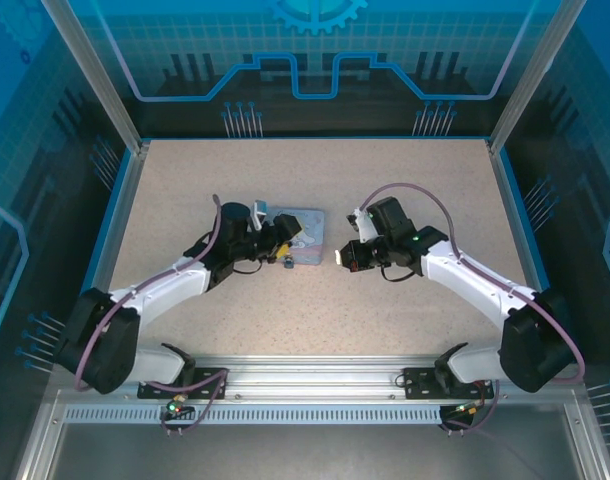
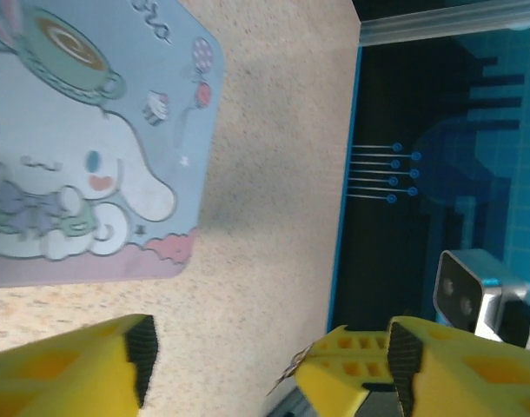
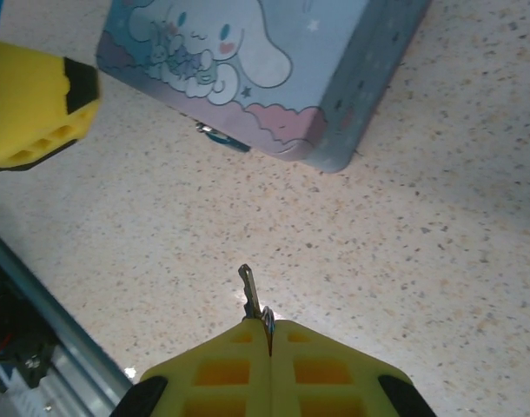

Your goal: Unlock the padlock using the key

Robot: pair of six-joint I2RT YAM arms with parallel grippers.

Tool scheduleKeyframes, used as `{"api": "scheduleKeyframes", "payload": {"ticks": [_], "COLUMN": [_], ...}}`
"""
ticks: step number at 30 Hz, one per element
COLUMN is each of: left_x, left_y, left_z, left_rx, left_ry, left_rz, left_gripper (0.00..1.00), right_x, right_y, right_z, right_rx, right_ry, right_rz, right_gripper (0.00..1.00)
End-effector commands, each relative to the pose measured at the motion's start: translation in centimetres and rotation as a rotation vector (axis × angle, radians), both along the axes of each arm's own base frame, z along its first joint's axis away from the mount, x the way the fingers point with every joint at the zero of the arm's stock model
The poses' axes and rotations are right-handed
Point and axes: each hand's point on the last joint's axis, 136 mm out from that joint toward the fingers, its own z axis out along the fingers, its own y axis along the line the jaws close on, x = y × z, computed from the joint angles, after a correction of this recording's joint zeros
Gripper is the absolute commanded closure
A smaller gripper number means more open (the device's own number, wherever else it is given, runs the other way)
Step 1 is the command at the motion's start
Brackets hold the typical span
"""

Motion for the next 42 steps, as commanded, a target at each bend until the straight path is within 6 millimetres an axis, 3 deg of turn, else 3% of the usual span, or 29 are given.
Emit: {"api": "scheduleKeyframes", "payload": {"ticks": [1, 3, 6, 14, 42], "left_x": [-0.2, -0.5, -0.5, -0.6, -2.2], "left_y": [-3.0, -4.3, -5.5, -6.9, -8.1], "left_z": [2.2, 2.3, 1.7, 1.3, -0.3], "left_rx": [-0.072, -0.074, -0.069, -0.094, -0.116], "left_ry": [-0.063, -0.069, -0.061, -0.057, -0.033], "left_rz": [-0.153, -0.194, -0.219, -0.245, -0.279], "left_gripper": [0.41, 0.47, 0.48, 0.59, 0.76], "right_x": [0.1, 0.3, 0.4, 0.4, 0.6], "right_y": [1.6, 2.1, 2.4, 2.7, 2.5], "right_z": [2.3, 2.7, 2.8, 2.8, 2.5], "right_rx": [0.104, 0.128, 0.142, 0.16, 0.158], "right_ry": [-0.003, -0.003, 0.003, 0.015, 0.016], "right_rz": [0.054, 0.062, 0.062, 0.066, 0.047], "right_gripper": [1.0, 1.0, 1.0, 1.0, 1.0]}}
